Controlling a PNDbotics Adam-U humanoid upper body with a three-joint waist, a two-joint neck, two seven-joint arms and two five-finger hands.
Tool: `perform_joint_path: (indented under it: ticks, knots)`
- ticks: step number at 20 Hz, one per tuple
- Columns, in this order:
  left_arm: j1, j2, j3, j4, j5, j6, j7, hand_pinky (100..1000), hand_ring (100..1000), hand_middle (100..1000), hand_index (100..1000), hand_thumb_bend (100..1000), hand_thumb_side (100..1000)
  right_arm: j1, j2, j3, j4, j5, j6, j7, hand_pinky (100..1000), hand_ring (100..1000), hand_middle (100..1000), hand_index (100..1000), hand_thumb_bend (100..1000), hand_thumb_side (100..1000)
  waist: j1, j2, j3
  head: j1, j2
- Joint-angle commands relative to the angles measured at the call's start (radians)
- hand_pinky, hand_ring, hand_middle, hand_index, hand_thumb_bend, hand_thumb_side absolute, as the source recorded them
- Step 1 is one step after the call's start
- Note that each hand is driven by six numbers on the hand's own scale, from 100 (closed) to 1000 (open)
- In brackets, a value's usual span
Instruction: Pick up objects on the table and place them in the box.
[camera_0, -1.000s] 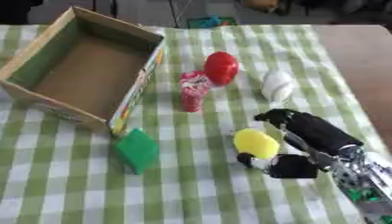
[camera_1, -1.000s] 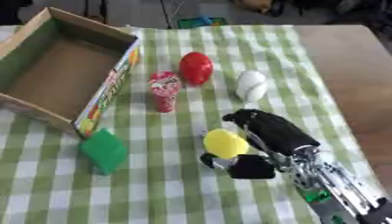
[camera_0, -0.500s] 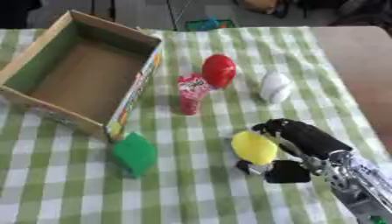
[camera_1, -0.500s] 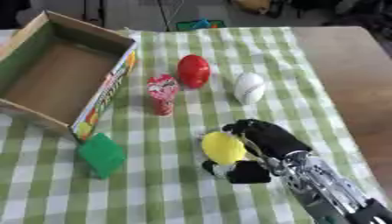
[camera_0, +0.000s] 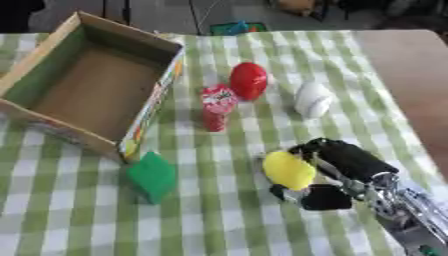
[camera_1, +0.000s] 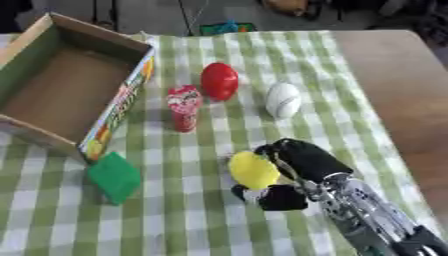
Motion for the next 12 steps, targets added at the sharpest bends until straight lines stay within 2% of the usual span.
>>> perform_joint_path:
  ticks: [1,5,10,12]
  knots:
    - [-0.010,0.016,0.009,-0.014,0.000,-0.001,0.006,774,748,745,775,100,1000,-0.013,-0.032,-0.003,-0.002,-0.003,0.005,-0.006,808,871,516,851,513,792,0.002,-0.017,0.002,-0.004,-0.014]
    - [-0.009,0.016,0.010,-0.014,-0.001,0.001,0.010,774,745,743,773,100,1000,-0.015,-0.034,-0.003,0.002,0.001,0.014,-0.016,798,855,476,801,462,753,0.002,-0.015,0.003,-0.005,-0.015]
    - [-0.011,0.017,0.011,-0.014,-0.004,0.001,0.015,773,742,741,772,100,1000,-0.017,-0.036,-0.005,-0.005,0.005,0.034,-0.047,781,818,397,699,357,679,0.000,-0.015,0.002,-0.006,-0.013]
    - [-0.011,0.017,0.011,-0.014,-0.005,0.001,0.017,773,742,741,772,100,1000,-0.017,-0.037,-0.004,-0.006,0.003,0.042,-0.059,778,814,393,694,347,676,0.000,-0.015,0.002,-0.007,-0.013]
